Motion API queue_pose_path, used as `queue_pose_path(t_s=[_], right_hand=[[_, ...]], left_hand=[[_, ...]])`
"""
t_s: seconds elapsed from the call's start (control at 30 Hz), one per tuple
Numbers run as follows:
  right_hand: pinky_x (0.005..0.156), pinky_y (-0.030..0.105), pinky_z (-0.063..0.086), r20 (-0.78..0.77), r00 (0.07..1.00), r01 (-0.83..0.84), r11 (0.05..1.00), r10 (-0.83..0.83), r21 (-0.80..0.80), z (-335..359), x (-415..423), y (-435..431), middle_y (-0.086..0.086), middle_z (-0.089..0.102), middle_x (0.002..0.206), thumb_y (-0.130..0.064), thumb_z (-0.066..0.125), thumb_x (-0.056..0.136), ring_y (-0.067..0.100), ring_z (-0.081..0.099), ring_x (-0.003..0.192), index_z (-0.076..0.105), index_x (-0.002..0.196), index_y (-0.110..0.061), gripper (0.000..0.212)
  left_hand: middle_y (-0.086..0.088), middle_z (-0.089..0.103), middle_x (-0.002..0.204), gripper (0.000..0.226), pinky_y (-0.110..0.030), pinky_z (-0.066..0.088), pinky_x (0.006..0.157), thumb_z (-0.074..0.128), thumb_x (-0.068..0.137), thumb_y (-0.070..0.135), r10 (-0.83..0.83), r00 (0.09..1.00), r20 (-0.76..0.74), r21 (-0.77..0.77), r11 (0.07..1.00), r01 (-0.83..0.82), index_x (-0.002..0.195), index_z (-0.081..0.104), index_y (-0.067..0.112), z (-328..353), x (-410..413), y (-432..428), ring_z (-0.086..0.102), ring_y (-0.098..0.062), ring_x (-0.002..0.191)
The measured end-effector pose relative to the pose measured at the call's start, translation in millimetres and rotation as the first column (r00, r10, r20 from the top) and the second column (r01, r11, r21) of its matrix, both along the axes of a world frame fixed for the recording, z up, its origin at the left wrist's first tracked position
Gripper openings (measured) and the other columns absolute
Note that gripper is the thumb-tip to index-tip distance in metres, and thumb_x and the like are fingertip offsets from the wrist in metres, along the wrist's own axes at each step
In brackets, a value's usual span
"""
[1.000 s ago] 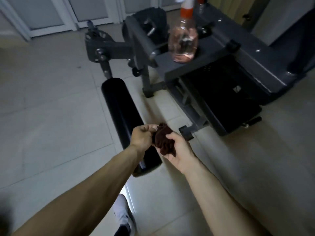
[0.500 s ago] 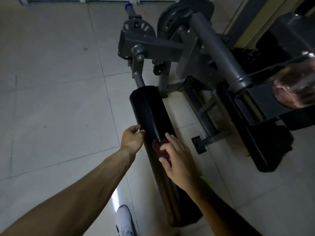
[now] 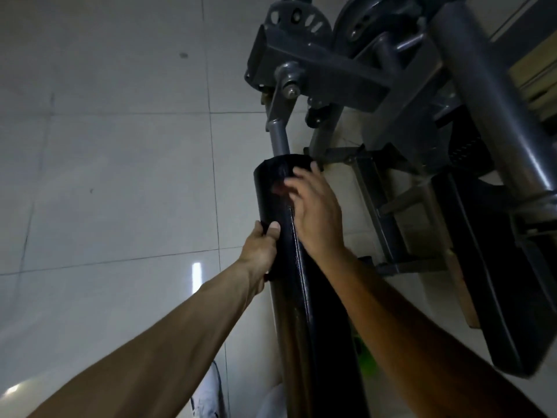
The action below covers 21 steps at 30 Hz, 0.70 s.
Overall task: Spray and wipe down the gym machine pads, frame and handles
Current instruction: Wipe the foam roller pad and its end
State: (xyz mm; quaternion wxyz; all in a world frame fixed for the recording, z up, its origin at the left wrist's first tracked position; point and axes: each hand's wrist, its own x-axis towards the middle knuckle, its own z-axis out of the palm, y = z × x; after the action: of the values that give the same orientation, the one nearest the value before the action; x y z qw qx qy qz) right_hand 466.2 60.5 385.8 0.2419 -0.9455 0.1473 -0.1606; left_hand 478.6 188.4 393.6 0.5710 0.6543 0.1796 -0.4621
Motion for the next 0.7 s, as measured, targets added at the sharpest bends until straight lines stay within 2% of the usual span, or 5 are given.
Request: queue_pose_path(t_s=[0.17, 0.27, 0.43, 0.6, 0.7], right_hand=[[0.117, 0.050, 0.037, -0.084, 0.996, 0.011, 1.000, -0.010, 0.009, 13.1, 77.0, -9.7, 0.003, 0.055, 0.149, -0.022, 0.061, 0.101, 0.028, 0.040, 0.145, 0.068, 0.129, -0.020, 0.029], [0.113, 0.047, 0.035, -0.186, 0.980, -0.096, 0.982, 0.066, -0.161, 9.8, 56.0, -11.6, 0.003, 0.045, 0.147, -0.041, 0.064, 0.097, 0.030, 0.039, 0.134, 0.064, 0.134, -0.028, 0.039], [0.104, 0.050, 0.041, -0.206, 0.974, -0.128, 0.977, 0.092, -0.171, 20.6, 45.6, -9.8, 0.006, 0.053, 0.135, -0.017, 0.067, 0.095, 0.032, 0.046, 0.122, 0.070, 0.130, -0.031, 0.037], [0.097, 0.045, 0.042, -0.202, 0.947, -0.285, 0.942, 0.249, -0.175, 20.4, -71.1, 9.1, 0.005, 0.057, 0.129, -0.012, 0.051, 0.090, 0.030, 0.049, 0.119, 0.072, 0.126, -0.026, 0.043], [0.097, 0.035, 0.037, -0.167, 0.943, -0.313, 0.939, 0.288, -0.145, 17.0, -141.6, 20.6, 0.000, 0.053, 0.126, -0.014, 0.047, 0.093, 0.026, 0.050, 0.117, 0.073, 0.124, -0.023, 0.042]], left_hand=[[0.009, 0.063, 0.107, 0.018, -0.024, 0.042, 0.060, 0.043, 0.110, 0.040, 0.073, 0.997, 0.010, 0.034, 0.997, -0.073, 0.122, 0.050, 0.029, -1.7, 1.0, -4.8, 0.057, -0.005, 0.084], [0.000, 0.064, 0.128, 0.039, -0.024, 0.047, 0.066, 0.046, 0.108, 0.042, 0.088, 0.996, 0.012, 0.036, 0.995, -0.088, 0.142, 0.049, 0.022, -5.4, 0.2, -8.6, 0.059, -0.008, 0.088], [-0.003, 0.052, 0.151, 0.070, -0.045, 0.050, 0.106, 0.054, 0.101, 0.055, 0.130, 0.991, 0.006, 0.068, 0.989, -0.130, 0.159, 0.034, 0.020, 1.2, -8.4, -2.7, 0.056, -0.025, 0.127], [-0.001, 0.070, 0.127, 0.040, -0.033, 0.050, 0.073, 0.049, 0.104, 0.049, 0.133, 0.990, -0.043, -0.001, 0.991, -0.133, 0.138, 0.058, 0.029, 0.0, -34.1, 11.1, 0.064, -0.017, 0.101], [0.000, 0.067, 0.131, 0.044, -0.042, 0.057, 0.083, 0.050, 0.105, 0.049, 0.136, 0.989, -0.052, -0.015, 0.990, -0.137, 0.145, 0.051, 0.034, 0.4, -38.7, 13.7, 0.064, -0.018, 0.106]])
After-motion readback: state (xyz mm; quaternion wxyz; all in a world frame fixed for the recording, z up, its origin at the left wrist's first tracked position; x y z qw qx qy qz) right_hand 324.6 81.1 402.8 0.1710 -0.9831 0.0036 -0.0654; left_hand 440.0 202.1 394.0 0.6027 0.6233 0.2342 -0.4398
